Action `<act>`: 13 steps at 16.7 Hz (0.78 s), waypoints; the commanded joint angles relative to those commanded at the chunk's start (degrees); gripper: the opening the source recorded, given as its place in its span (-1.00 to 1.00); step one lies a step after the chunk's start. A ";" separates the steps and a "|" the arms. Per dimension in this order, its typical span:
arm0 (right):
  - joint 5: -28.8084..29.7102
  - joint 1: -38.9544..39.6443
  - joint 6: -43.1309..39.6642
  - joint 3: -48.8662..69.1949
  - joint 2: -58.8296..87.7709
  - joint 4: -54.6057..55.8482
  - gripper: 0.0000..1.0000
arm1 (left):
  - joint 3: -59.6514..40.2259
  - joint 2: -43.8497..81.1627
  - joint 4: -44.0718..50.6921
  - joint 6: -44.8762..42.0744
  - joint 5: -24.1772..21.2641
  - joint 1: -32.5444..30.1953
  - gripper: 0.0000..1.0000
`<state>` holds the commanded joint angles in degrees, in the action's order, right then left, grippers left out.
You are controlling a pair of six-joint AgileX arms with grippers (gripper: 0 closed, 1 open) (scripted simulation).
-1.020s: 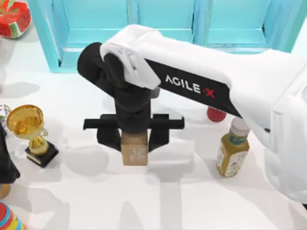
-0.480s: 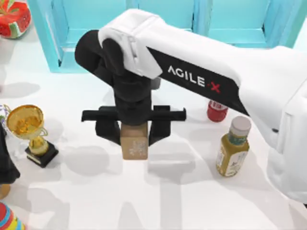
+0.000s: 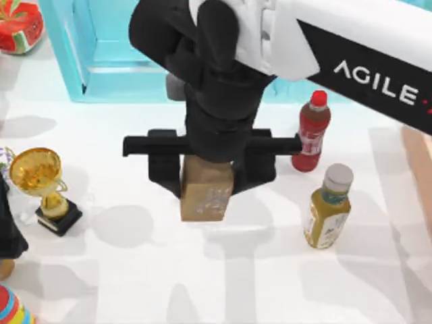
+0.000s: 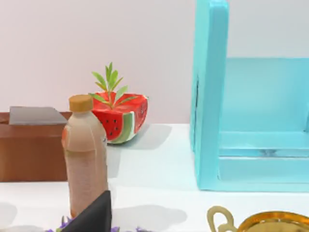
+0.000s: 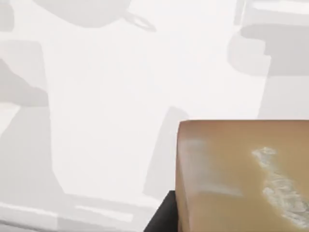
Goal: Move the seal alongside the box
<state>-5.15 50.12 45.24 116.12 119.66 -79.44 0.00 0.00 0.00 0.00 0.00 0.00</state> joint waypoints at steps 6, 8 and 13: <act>-0.01 -11.83 -11.70 -21.93 -23.59 1.03 -1.00 | 0.00 0.00 0.00 0.00 0.00 0.00 1.00; 1.21 -17.98 -16.18 -29.61 -29.13 1.07 -1.00 | 0.00 0.00 0.00 0.00 0.00 0.00 1.00; 4.65 -29.84 -24.68 -42.45 -35.20 0.97 -1.00 | 0.00 0.00 0.00 0.00 0.00 0.00 1.00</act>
<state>-0.50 20.28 20.56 73.68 84.46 -78.47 0.00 0.00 0.00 0.00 0.00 0.00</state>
